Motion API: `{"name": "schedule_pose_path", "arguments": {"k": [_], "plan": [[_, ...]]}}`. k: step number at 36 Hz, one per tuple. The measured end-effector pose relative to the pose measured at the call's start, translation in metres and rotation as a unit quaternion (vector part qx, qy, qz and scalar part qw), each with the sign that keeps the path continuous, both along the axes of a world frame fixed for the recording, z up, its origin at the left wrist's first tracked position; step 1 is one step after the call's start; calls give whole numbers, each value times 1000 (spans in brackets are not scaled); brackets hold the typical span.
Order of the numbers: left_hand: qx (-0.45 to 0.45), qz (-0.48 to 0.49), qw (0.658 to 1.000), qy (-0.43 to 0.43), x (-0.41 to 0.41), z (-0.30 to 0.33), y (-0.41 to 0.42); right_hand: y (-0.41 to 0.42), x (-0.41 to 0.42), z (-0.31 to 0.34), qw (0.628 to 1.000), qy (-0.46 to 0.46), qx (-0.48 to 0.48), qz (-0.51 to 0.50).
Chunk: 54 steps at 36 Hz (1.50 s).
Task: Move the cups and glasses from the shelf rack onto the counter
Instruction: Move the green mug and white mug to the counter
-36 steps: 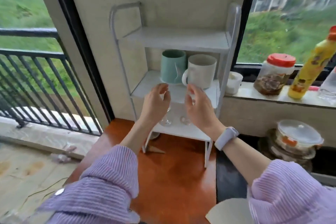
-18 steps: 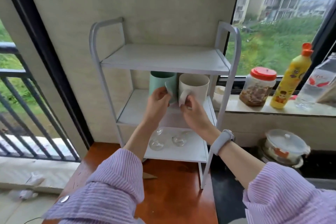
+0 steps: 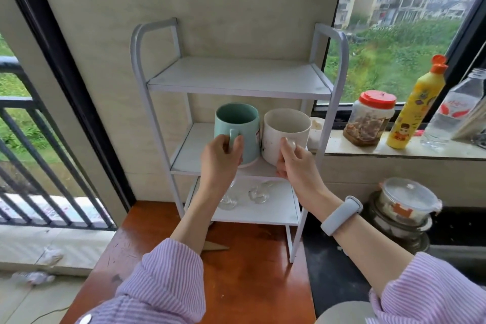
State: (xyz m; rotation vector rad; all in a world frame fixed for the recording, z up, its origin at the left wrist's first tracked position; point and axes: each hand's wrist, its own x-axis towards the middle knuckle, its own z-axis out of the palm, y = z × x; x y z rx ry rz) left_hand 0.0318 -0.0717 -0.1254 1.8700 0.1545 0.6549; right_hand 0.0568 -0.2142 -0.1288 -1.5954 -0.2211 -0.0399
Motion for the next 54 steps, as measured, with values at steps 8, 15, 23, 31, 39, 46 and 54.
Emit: {"name": "schedule_pose_path", "arguments": {"k": [8,15,23,31,39,46,54], "plan": [[17,65,994,-82,-34,-20,-8,-12,-39,-10,997,-65,-29,6],[50,96,988,-110,-88,-37,-18,-33,-93,-35,989,-139,-39,0],[59,48,992,-97,-147,-68,-66,-89,-164,-73,983,-162,-79,-41],[41,-54,996,-58,-197,-88,-173,-201,-233,-93,982,-94,-90,-138],[42,-204,978,-31,-261,-98,-337,-356,-351,-103,941,-66,-128,-306],[16,-374,927,16,-329,-110,-493,-485,-470,-109,886,2,-141,-443],[17,-564,825,28,-398,-114,-653,-590,-582,-112,765,57,-168,-618]]}}
